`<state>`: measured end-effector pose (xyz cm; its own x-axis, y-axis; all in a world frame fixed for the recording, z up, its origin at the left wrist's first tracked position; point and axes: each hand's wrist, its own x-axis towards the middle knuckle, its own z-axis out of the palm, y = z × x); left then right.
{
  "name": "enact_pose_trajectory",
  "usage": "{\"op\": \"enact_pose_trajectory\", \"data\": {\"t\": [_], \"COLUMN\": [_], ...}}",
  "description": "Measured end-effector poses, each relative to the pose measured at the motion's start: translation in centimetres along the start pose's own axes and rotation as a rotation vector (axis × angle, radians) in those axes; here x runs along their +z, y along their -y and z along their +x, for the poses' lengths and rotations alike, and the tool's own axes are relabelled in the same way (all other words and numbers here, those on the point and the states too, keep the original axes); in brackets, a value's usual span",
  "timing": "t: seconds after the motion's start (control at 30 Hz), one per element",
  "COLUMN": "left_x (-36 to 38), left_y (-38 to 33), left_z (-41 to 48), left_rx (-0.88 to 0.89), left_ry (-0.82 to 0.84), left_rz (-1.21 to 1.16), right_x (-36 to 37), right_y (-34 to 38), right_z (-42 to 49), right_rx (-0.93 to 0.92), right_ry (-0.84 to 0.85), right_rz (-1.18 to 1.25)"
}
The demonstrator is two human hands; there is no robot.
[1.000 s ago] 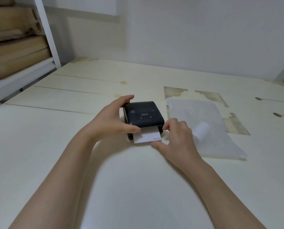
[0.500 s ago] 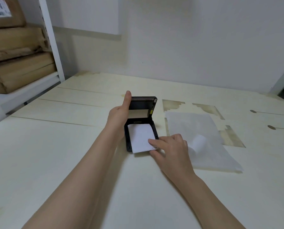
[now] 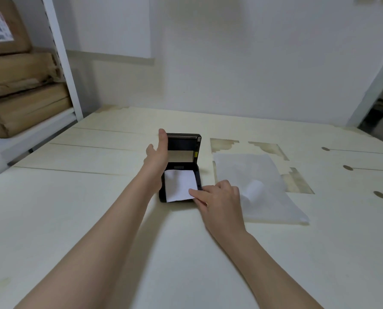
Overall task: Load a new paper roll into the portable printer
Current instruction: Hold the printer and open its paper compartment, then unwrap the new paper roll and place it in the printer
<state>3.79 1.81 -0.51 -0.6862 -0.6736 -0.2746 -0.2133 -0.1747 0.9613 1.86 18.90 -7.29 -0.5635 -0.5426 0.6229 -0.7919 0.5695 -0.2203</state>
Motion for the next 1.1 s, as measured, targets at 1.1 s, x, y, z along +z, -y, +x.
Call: {"op": "enact_pose_trajectory", "data": {"t": [1.1], "left_x": [15.0], "left_y": [7.6], "left_z": [-7.4], "left_rx": [0.794], "left_ry": [0.312], "left_rz": [1.143], "right_x": [-10.4], "right_y": [-15.0], "right_z": [-9.1], "right_rx": [0.426], "right_ry": [-0.026], "right_rz": [-0.251]}}
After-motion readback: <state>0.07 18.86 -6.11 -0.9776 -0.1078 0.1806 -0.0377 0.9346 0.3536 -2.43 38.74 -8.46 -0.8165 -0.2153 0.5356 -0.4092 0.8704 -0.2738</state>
